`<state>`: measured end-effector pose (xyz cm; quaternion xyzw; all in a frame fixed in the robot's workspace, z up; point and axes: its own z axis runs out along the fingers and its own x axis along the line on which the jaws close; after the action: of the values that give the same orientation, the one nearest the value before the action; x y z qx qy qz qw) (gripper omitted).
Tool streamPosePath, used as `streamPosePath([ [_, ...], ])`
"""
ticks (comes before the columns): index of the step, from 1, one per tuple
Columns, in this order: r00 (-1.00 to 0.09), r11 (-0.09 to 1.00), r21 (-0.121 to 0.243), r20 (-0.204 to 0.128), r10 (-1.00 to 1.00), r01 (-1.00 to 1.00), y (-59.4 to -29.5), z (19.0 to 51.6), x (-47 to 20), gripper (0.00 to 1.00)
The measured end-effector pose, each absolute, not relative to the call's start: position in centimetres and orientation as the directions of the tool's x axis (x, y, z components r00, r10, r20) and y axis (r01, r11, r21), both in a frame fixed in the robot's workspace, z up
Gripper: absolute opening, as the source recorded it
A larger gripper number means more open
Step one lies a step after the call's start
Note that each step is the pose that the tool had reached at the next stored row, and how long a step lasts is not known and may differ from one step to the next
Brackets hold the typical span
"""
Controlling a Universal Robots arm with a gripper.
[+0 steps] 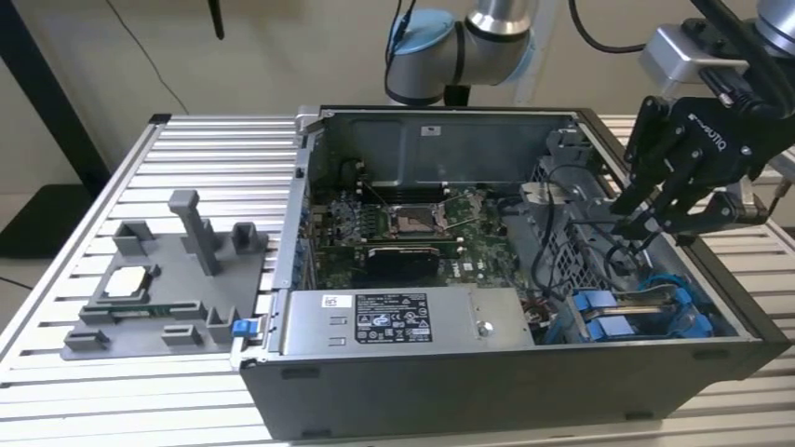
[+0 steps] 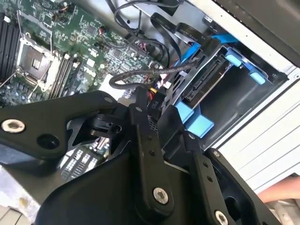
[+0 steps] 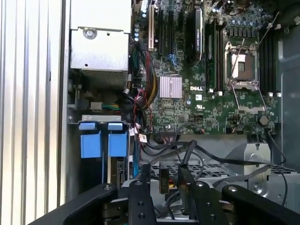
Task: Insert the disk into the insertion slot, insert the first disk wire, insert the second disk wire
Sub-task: 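Insert the first disk wire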
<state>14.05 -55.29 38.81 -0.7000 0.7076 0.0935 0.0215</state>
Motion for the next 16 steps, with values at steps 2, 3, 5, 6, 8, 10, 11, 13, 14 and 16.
streamPosePath([
  [2, -0.019, 0.002, 0.102, -0.163, -0.986, -0.995, -55.28, 38.79, 14.16, 1.0],
  [3, -0.019, 0.002, 0.102, -0.163, -0.986, -0.995, -55.28, 38.79, 14.16, 1.0],
  [5, -0.019, 0.002, 0.102, -0.163, -0.986, -0.995, -55.28, 38.78, 14.16, 1.0],
  [6, -0.019, 0.002, 0.102, -0.163, -0.986, -0.995, -55.29, 38.78, 14.17, 1.0],
  [8, -0.019, 0.002, 0.102, -0.163, -0.986, -0.995, -55.29, 38.78, 14.18, 0.0],
  [10, -0.019, 0.002, 0.102, -0.163, -0.986, -0.995, -55.29, 38.78, 14.18, 0.0],
  [11, -0.019, 0.002, 0.102, -0.163, -0.986, -0.995, -55.29, 38.78, 14.18, 0.0],
  [13, -0.019, 0.002, 0.102, -0.163, -0.986, -0.995, -55.29, 38.78, 14.18, 0.0],
  [14, -0.019, 0.002, 0.102, -0.163, -0.986, -0.995, -55.29, 38.78, 14.19, 0.0],
  [16, -0.019, 0.002, 0.102, -0.163, -0.986, -0.995, -55.29, 38.78, 14.19, 0.0],
])
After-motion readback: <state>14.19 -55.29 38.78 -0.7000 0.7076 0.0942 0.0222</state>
